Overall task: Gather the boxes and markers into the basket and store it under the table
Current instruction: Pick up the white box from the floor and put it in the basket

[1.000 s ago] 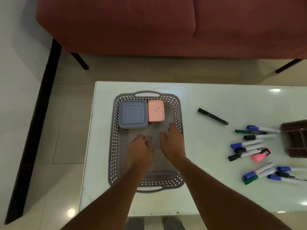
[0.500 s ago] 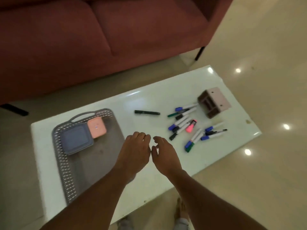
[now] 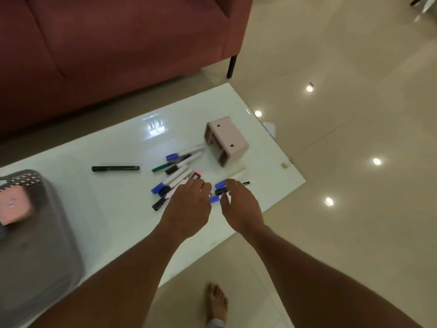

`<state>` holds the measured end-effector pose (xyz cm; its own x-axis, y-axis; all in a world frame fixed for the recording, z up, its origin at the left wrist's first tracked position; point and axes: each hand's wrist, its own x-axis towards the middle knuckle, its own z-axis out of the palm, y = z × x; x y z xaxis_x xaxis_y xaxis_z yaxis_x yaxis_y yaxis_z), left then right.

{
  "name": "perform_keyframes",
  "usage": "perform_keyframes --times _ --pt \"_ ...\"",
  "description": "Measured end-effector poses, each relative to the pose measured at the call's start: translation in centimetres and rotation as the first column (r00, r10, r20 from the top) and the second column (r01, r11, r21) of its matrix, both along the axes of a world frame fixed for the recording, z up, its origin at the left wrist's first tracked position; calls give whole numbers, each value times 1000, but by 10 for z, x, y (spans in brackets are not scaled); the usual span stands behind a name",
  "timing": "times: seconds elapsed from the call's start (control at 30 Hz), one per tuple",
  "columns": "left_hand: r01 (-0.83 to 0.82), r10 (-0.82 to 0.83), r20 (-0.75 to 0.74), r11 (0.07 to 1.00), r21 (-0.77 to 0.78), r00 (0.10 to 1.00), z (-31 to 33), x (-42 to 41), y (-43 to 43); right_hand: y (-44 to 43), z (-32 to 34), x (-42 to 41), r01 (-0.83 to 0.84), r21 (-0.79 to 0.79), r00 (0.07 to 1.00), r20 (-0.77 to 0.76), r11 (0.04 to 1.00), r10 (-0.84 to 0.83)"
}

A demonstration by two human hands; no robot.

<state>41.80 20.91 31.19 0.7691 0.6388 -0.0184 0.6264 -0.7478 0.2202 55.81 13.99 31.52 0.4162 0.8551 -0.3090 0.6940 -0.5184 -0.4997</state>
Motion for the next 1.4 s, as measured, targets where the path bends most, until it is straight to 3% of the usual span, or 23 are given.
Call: perform_keyframes --times 0.33,0.5,0.8,0.97,1.2,1.4 --pt "-102 110 77 989 -105 991 -23 82 16 17 -25 83 138 -4 990 -5 990 -138" --pt "37 -28 68 989 -140 997 -28 129 31 38 -27 112 223 6 975 0 975 -223" --pt "89 -86 23 977 -195 996 -49 235 50 43 -42 223 278 -37 960 26 960 -278" --pt "113 -114 3 985 -130 993 -63 317 58 32 -64 320 305 -85 952 1 948 -306" --pt "-97 116 103 979 -179 988 -106 460 64 15 -115 482 133 -154 990 -20 979 -138" --pt "-289 301 1 917 -274 954 -124 543 54 19 -125 596 -5 -211 1000 -16 977 2"
